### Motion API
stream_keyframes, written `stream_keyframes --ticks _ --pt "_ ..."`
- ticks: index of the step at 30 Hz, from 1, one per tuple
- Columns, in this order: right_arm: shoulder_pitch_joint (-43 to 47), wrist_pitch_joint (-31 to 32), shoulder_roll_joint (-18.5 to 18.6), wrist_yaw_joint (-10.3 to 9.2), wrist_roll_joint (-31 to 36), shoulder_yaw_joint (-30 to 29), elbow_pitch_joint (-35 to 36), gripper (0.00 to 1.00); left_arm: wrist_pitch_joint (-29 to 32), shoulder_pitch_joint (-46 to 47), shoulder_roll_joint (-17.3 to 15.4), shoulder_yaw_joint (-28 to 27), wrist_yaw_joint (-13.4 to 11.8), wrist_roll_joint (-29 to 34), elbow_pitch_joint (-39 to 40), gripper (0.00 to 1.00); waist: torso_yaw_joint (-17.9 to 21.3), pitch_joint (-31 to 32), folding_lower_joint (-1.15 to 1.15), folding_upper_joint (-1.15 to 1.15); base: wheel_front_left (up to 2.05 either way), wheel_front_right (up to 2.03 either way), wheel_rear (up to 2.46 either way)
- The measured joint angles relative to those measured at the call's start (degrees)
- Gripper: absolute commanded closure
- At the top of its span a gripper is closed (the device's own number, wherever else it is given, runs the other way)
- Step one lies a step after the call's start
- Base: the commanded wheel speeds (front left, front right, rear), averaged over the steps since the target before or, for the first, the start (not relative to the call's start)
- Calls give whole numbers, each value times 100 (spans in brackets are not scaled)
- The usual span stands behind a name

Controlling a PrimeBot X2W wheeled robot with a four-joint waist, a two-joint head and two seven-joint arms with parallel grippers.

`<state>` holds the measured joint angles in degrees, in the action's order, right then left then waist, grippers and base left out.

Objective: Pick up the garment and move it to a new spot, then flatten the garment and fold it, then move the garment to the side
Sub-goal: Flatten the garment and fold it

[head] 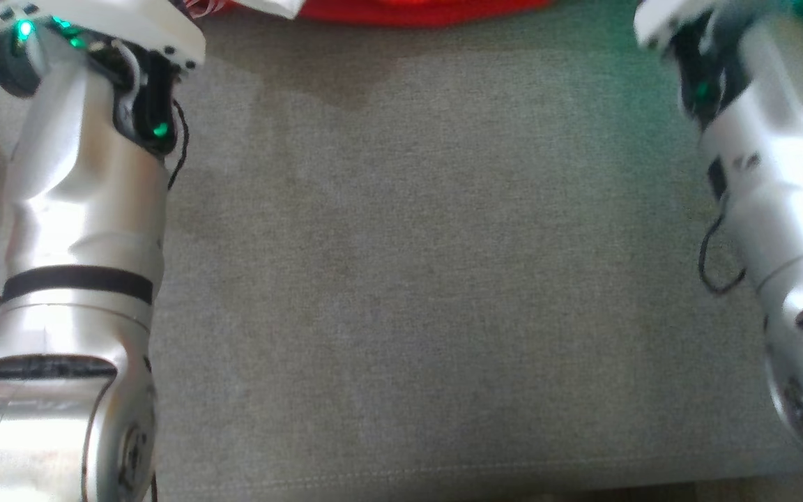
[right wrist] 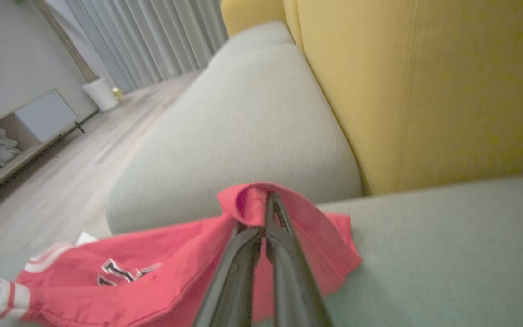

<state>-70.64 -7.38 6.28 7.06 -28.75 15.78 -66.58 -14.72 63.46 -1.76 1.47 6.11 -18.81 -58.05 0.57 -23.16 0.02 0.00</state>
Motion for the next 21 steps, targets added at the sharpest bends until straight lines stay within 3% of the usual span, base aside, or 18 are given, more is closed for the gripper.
stream_keyframes --ticks 12,21 --pt "1203 -461 10 0 -500 654 -29 100 0 -787 -11 -49 53 64 -218 100 -7 347 -2 0 0 0 0" --pt "3338 -642 241 0 -876 970 753 100 2 -3311 -83 -252 96 161 1343 100 24 1068 -2 0 0 0 0"
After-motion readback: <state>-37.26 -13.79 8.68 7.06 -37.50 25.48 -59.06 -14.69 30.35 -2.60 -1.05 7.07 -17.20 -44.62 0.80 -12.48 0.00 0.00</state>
